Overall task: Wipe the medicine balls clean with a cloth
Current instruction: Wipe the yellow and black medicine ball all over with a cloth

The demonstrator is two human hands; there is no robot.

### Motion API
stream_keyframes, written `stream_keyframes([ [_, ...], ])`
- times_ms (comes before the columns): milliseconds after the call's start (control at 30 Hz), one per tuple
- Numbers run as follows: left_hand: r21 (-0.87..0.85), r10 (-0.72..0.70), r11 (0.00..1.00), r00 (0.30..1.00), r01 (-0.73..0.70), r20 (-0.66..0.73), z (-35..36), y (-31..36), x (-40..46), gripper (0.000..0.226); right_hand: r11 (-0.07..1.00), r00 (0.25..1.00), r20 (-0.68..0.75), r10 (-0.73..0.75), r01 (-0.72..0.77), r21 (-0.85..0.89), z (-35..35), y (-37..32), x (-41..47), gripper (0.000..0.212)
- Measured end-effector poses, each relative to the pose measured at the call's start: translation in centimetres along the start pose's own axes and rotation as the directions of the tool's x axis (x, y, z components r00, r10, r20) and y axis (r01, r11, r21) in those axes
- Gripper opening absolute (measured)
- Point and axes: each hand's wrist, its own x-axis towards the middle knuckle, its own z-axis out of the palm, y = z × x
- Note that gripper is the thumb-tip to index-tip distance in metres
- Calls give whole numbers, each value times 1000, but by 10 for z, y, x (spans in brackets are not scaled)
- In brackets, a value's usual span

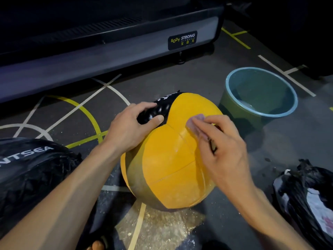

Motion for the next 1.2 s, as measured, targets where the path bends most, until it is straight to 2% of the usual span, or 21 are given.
stream_keyframes([
  [67,17,4,1000,1000,-4,-11,1,3,4,51,1000,997,77,-10,8,29,13,-20,-10,31],
  [167,19,-2,1000,1000,2,-2,1,2,5,50,974,905,371,-207,226,-8,29,-62,-53,41],
  [233,9,-4,1000,1000,4,0,1,1,3,50,949,861,421,-286,316,-1,26,-59,-55,41],
  [300,10,-11,1000,1000,11,-13,2,2,2,51,972,913,353,-205,232,-36,17,-37,-34,39],
  [367,21,-19,1000,1000,20,-11,5,7,1,53,992,987,131,-93,103,-79,7,-11,-9,30],
  [433,9,-12,1000,1000,11,28,4,11,-2,56,996,1000,-10,14,-15,-91,0,7,4,23],
  [567,-191,21,981,967,29,253,0,5,-8,67,989,993,-28,114,-116,-88,-13,33,4,24],
  [667,-172,76,985,961,-31,264,8,3,-7,79,982,984,-36,175,-177,-65,-23,38,4,24],
  [767,-88,95,993,978,-80,184,17,6,0,83,997,997,-36,75,-74,9,-17,11,-7,25],
  [833,-64,102,994,983,-94,150,19,8,4,84,997,993,107,-49,43,59,-2,-15,-29,29],
  [867,-55,106,994,984,-99,143,19,7,6,85,991,970,204,-130,123,48,8,-27,-42,32],
  [933,-55,103,994,985,-96,142,19,5,7,85,943,894,353,-277,324,-79,31,-41,-75,33],
  [1000,-65,91,994,985,-82,148,20,3,7,84,874,833,420,-359,458,-161,36,-39,-87,29],
  [1067,-74,84,995,987,-74,140,21,3,8,85,884,848,402,-345,437,-164,24,-33,-70,35],
  [1167,-82,53,996,992,-44,111,22,7,12,89,961,950,238,-203,240,-140,1,-24,-32,25],
  [1200,-81,44,996,994,-35,103,21,8,13,89,977,974,170,-152,174,-122,-4,-21,-22,31],
])
